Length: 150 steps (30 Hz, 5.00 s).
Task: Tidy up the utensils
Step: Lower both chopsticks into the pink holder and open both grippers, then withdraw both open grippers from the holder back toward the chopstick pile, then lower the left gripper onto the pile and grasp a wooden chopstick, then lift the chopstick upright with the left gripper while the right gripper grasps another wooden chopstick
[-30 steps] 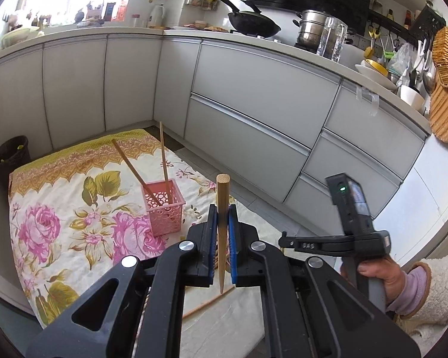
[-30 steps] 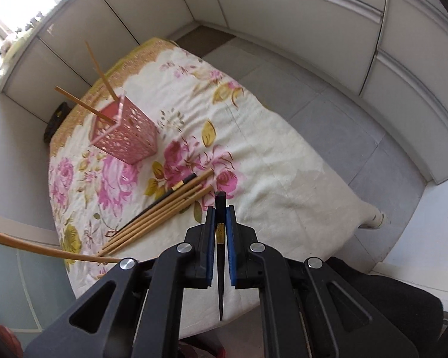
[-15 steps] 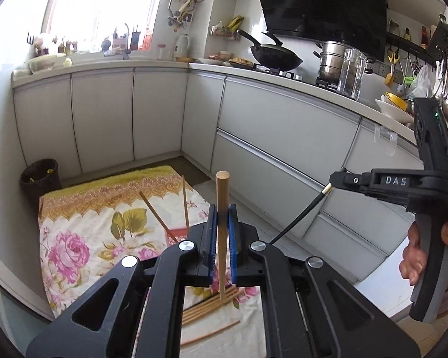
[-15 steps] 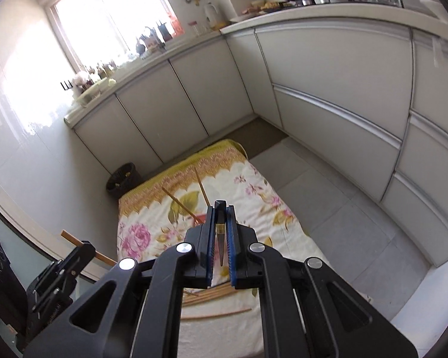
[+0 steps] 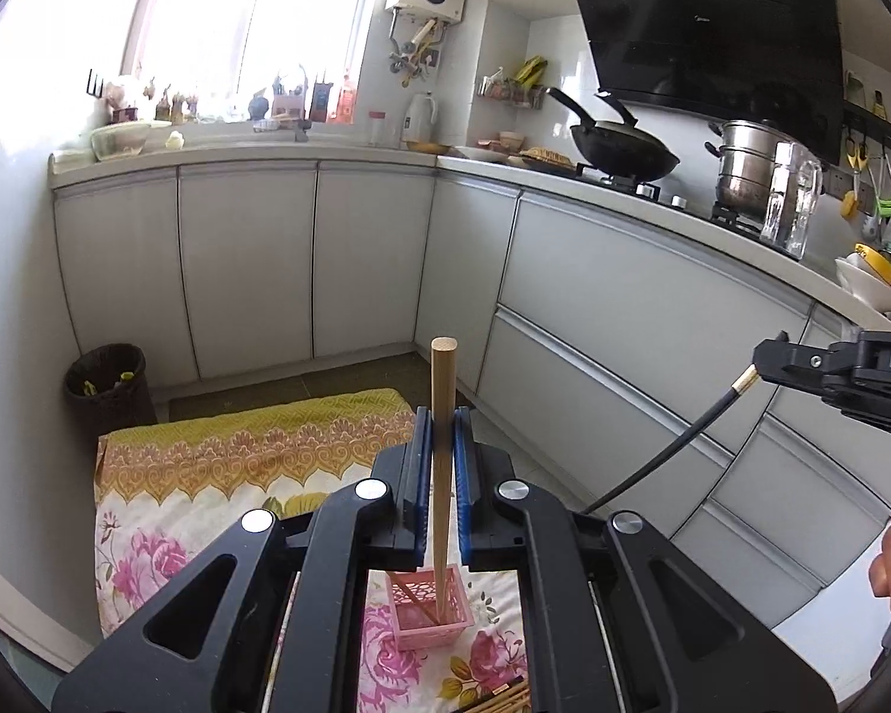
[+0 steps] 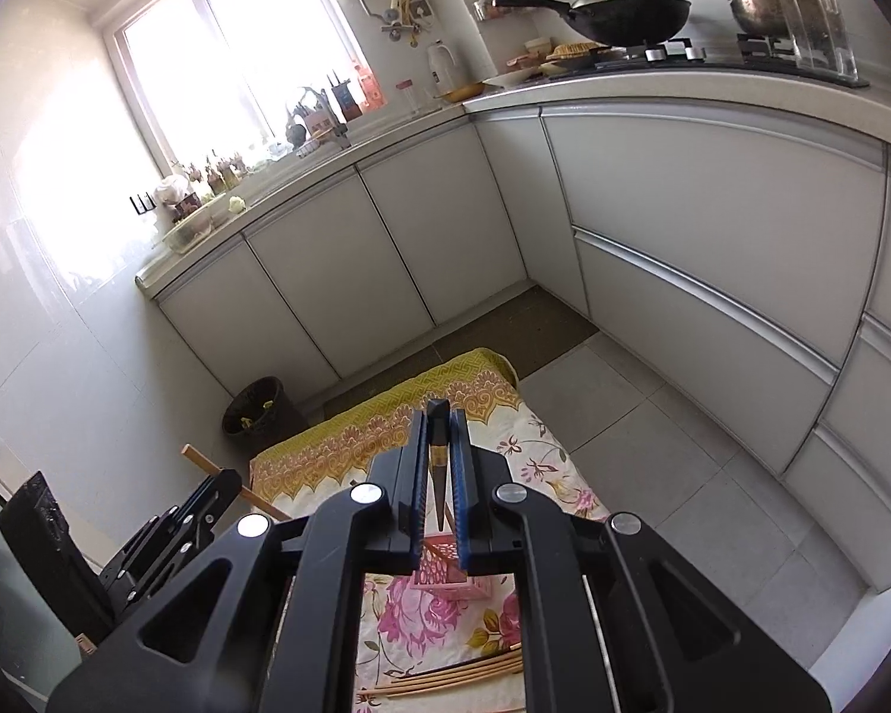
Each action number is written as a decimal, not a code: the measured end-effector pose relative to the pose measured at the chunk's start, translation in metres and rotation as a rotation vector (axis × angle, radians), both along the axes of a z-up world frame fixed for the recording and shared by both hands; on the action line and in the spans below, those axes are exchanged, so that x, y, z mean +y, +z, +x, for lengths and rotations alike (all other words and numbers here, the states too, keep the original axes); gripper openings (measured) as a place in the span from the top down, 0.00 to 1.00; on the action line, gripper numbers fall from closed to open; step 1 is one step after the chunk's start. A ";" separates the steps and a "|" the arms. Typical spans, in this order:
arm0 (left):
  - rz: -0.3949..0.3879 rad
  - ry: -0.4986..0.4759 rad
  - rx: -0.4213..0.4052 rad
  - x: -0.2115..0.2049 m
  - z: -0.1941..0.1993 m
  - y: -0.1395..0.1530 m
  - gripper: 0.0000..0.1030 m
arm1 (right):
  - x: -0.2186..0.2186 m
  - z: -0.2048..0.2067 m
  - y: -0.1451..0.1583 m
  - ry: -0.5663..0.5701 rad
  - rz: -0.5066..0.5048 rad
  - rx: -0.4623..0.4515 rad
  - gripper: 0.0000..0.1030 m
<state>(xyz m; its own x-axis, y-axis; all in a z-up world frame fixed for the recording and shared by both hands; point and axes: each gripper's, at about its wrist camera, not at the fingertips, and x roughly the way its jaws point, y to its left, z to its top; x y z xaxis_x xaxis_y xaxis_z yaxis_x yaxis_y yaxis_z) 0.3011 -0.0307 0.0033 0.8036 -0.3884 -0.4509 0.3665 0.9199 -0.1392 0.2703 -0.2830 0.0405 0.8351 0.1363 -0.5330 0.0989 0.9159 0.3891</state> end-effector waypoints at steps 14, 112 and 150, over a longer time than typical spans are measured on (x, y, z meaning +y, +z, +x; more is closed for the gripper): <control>-0.043 0.000 -0.037 0.013 0.003 -0.011 0.73 | 0.005 0.032 -0.030 0.013 -0.002 0.052 0.93; 0.930 -0.932 0.668 -0.201 -0.021 -0.320 0.68 | -0.015 -0.158 -0.328 0.007 0.217 0.608 0.15; 0.306 -0.493 0.052 0.018 -0.089 -0.065 0.93 | 0.069 0.003 -0.385 -0.190 0.312 1.209 0.88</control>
